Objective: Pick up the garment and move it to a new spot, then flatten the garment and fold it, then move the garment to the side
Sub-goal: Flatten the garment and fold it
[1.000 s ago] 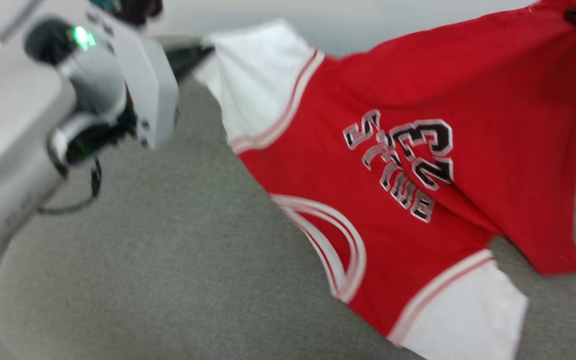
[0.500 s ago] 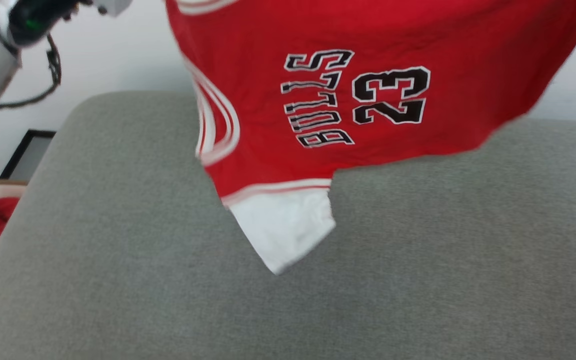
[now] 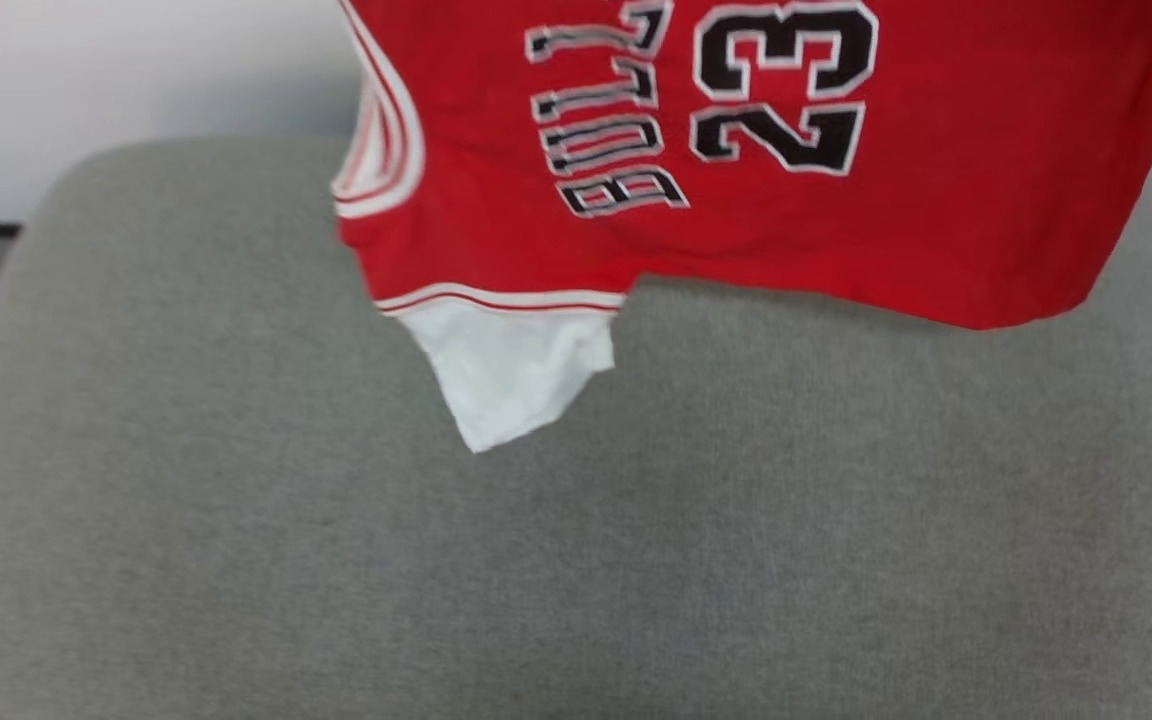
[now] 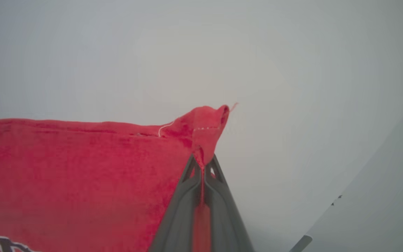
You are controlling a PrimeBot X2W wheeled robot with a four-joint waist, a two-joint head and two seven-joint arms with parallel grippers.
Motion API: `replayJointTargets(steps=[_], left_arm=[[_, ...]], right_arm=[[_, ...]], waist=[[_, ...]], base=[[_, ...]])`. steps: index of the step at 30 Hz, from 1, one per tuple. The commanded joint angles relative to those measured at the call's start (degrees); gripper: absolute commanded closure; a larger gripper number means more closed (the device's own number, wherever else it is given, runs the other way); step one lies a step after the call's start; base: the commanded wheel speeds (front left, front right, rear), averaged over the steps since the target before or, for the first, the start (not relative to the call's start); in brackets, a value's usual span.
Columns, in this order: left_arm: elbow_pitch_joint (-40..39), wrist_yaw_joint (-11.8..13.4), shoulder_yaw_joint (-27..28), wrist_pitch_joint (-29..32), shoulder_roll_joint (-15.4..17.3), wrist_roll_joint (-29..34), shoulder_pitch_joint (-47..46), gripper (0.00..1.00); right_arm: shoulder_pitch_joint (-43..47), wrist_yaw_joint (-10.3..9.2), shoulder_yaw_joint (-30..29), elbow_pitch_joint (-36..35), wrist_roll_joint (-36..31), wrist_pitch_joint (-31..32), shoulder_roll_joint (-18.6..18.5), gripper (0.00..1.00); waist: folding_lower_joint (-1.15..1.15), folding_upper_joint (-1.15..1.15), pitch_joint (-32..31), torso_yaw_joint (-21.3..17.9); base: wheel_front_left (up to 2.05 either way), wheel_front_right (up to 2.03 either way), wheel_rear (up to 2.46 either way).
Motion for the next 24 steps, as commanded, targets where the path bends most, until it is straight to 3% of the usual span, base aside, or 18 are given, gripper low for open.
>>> replayJointTargets(steps=[1, 5, 8, 12, 15, 17, 24], left_arm=[[0.55, -0.08, -0.14, -0.60, 0.12, 0.60, -0.35, 1.00], [6.24, -0.08, -0.54, -7.95, -0.30, 6.06, -5.99, 1.00], [10.82, 0.78, 0.05, -13.54, -2.78, 9.26, -11.08, 1.00], [14.72, 1.54, 2.53, -21.77, -5.57, 12.45, -20.11, 1.00], [13.60, 0.85, 4.46, -23.56, -7.39, 14.41, -23.93, 1.00], [10.38, 0.53, 8.40, -23.72, -6.65, 15.53, -26.29, 1.00], [2.16, 0.25, 20.37, -23.71, -4.71, 21.00, -12.97, 1.00]], right_arm=[[-0.50, -0.04, -0.43, 0.57, -0.86, -0.93, 0.93, 1.00], [-5.12, -0.05, -3.88, 7.48, -10.79, -13.61, 6.82, 1.00], [-8.99, -0.05, -7.78, 12.90, -18.42, -25.04, 10.19, 1.00], [-15.16, -0.04, -13.78, 16.93, -28.81, -37.59, 11.24, 1.00], [-17.32, -0.04, -17.82, 15.91, -35.75, -40.00, 11.76, 1.00], [-18.03, -0.04, -19.85, 13.36, -39.02, -40.27, 12.56, 1.00], [-11.41, -0.05, -23.13, 13.28, -45.00, -40.25, 15.23, 1.00]], waist=[[0.00, 0.00, 6.99, -2.88], [0.00, 0.00, 13.02, -6.53], [0.00, 0.00, 16.95, -7.74], [0.00, 0.00, 23.62, -7.30], [0.00, 0.00, 28.58, -6.27], [0.00, 0.00, 32.05, -5.93], [0.00, 0.00, 36.63, -4.17]], base=[[0.00, 0.00, 0.00], [0.00, 0.00, 0.00], [0.00, 0.00, 0.00], [0.00, 0.00, 0.00], [0.00, 0.00, 0.00], [0.00, 0.00, 0.00], [0.00, 0.00, 0.00]])
